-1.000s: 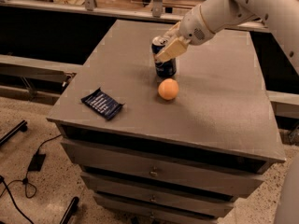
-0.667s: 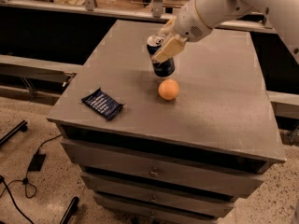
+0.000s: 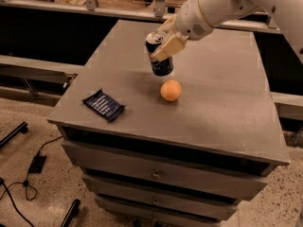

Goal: Move pepsi can near rxbar blueberry

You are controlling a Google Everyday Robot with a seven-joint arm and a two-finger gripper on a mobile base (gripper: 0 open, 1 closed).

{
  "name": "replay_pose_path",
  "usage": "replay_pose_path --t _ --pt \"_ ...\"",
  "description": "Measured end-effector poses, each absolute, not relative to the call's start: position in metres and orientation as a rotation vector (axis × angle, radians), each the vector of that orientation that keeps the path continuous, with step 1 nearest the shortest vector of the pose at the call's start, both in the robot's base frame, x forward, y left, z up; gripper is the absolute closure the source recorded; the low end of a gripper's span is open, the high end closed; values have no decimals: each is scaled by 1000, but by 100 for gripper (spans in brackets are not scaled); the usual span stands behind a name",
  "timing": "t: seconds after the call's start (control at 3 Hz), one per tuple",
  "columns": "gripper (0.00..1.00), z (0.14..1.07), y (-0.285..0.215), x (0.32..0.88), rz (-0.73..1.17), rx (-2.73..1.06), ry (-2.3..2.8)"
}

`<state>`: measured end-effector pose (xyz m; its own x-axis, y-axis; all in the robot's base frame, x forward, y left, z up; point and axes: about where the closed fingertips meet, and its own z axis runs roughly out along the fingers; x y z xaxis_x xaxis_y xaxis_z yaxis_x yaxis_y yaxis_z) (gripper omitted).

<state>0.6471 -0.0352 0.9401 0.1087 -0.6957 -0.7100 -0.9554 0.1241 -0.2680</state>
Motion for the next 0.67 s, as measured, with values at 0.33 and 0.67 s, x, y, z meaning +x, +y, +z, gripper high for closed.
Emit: replay_pose_path --t 0.33,0.67 --pt "100 943 -8 656 561 -1610 1574" --pt "100 944 28 662 662 -1625 1507"
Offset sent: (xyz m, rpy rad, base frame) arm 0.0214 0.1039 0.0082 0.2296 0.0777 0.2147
